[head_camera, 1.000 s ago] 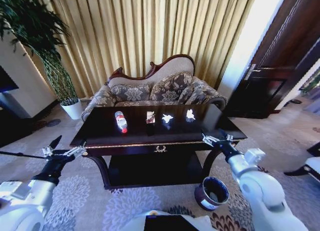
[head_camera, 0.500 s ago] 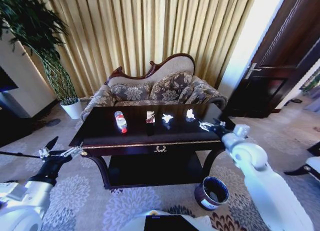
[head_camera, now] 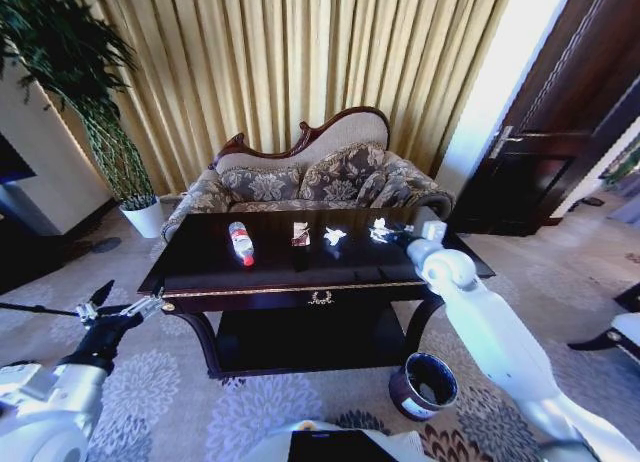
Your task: Move to the front of the table and place the trash on the table into the trash bin.
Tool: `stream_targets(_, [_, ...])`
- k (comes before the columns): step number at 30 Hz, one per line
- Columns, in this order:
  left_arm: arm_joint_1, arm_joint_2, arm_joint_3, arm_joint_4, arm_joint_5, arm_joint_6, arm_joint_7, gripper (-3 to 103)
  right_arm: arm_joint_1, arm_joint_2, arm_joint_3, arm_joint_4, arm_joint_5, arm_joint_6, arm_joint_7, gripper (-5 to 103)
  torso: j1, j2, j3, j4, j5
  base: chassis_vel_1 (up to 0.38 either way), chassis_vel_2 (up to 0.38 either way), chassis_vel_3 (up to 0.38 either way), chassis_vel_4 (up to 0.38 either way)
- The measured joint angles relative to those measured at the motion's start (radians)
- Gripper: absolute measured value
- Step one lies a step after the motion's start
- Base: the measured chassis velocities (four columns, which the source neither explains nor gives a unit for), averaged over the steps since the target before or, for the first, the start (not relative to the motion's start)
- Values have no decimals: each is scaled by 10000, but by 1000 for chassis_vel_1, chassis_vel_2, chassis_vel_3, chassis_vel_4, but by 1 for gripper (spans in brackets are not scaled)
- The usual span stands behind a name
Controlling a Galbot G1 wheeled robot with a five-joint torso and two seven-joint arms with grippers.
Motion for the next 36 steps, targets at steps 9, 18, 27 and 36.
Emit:
stream_targets(9, [81,-127,-96,1,28,-4,0,100,1291,803,-899,-1830,-91,16,583,100,0,0,0,2,1,0,0,0,0])
stream_targets(18, [-52,-155,116,1,198,-46,24,100,1323,849,-905,-2125,-470,-11,879,100,-1,1,-1,-2,2,0,0,0,0])
stream_targets(27, [-69,-137,63,1,188,-71,29,100,1668,1040,-1061,-2697,-590,-131,1283,100,-1,1,-1,1,3,0,0,0,0])
stream_targets(36, [-127,-189,84,1,157,-85,37,100,1909,1145,-1172,-3286,-715,-134,1398,100,-1,1,-1,1,3,0,0,0,0])
